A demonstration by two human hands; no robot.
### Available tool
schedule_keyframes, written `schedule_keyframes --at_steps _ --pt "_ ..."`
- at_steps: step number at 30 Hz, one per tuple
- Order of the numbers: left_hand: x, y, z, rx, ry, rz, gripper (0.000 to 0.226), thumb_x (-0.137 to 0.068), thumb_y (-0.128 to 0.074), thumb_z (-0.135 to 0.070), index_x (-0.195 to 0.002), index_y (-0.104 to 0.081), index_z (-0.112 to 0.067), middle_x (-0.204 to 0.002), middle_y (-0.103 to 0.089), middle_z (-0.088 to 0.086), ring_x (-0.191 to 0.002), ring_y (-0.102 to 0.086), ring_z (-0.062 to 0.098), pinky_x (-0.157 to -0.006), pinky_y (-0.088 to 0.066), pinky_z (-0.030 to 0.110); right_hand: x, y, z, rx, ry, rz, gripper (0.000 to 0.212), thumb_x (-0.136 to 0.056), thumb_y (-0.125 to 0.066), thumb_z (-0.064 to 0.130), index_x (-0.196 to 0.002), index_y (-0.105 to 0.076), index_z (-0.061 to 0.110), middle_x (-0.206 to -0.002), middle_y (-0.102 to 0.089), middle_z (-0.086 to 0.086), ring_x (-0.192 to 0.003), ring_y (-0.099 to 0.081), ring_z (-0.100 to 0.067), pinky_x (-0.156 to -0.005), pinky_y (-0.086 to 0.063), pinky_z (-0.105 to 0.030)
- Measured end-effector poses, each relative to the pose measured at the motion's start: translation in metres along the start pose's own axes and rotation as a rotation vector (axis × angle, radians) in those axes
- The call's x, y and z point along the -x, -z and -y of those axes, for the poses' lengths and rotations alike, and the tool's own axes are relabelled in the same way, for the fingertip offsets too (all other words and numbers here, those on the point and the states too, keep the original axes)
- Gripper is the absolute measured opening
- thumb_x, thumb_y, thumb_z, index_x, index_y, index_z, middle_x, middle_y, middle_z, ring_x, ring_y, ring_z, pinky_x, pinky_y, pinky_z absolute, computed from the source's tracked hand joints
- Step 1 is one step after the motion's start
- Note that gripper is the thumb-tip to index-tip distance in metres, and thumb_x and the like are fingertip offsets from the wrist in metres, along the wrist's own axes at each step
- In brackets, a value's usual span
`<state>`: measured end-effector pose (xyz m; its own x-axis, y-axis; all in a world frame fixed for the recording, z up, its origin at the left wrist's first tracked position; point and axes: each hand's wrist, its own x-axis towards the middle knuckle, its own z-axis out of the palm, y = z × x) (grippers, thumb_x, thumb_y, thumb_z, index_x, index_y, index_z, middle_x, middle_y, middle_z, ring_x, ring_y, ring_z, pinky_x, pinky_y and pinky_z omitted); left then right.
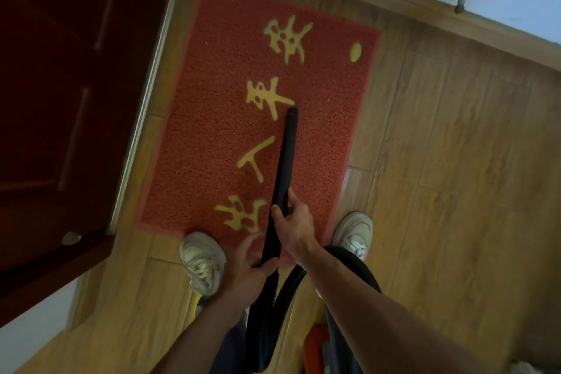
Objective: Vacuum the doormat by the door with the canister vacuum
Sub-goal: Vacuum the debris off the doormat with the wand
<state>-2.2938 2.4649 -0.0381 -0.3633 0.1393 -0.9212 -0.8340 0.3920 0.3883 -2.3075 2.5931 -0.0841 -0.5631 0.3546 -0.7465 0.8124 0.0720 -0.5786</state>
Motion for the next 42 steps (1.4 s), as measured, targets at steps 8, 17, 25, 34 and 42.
schedule_keyframes --at_steps 8,17,25,34,42 --pt "0.011 0.01 0.021 -0.016 0.008 -0.017 0.045 -0.088 -0.071 -0.01 -0.119 -0.057 -0.039 -0.093 -0.075 0.009 -0.087 -0.072 0.024 -0.081 -0.058 0.045 0.014 -0.023 -0.005 0.095 -0.041 0.015 0.046 -0.098 -0.055 0.018 -0.142 -0.048 0.017 -0.098 -0.07 -0.009 -0.083 -0.07 -0.025 -0.074 -0.06 -0.043" --pt "0.02 0.023 0.046 0.027 0.023 -0.028 0.045 -0.087 -0.071 -0.011 -0.103 -0.057 -0.051 -0.085 -0.074 0.011 -0.079 -0.071 0.03 -0.076 -0.059 0.051 0.029 -0.039 -0.003 0.141 -0.149 0.095 0.051 -0.098 -0.054 0.018 -0.147 -0.041 0.024 -0.108 -0.069 -0.008 -0.09 -0.071 -0.024 -0.075 -0.061 -0.035" --pt "0.028 0.031 0.049 0.014 0.039 0.03 0.047 -0.086 -0.07 -0.005 -0.102 -0.055 -0.047 -0.077 -0.071 0.009 -0.07 -0.069 0.024 -0.066 -0.055 0.037 0.047 -0.045 -0.001 0.114 -0.172 0.04 0.052 -0.098 -0.055 0.02 -0.148 -0.041 0.03 -0.102 -0.071 -0.011 -0.077 -0.071 -0.021 -0.067 -0.061 -0.033" --pt "0.021 0.042 0.034 -0.006 -0.114 -0.042 0.044 -0.082 -0.072 0.003 -0.118 -0.059 -0.019 -0.094 -0.071 0.002 -0.076 -0.066 0.002 -0.064 -0.053 0.021 0.041 -0.049 0.026 0.037 -0.133 0.009 0.058 -0.097 -0.056 0.021 -0.151 -0.036 0.026 -0.107 -0.07 -0.01 -0.084 -0.07 -0.025 -0.073 -0.061 -0.041" --pt "0.025 0.048 0.018 -0.067 -0.131 0.015 0.045 -0.086 -0.069 0.0 -0.118 -0.057 -0.029 -0.099 -0.07 -0.002 -0.087 -0.067 0.008 -0.07 -0.054 0.021 0.046 -0.041 0.04 -0.068 -0.118 -0.058 0.057 -0.097 -0.057 0.017 -0.149 -0.035 0.027 -0.097 -0.066 -0.007 -0.08 -0.068 -0.023 -0.073 -0.058 -0.045"
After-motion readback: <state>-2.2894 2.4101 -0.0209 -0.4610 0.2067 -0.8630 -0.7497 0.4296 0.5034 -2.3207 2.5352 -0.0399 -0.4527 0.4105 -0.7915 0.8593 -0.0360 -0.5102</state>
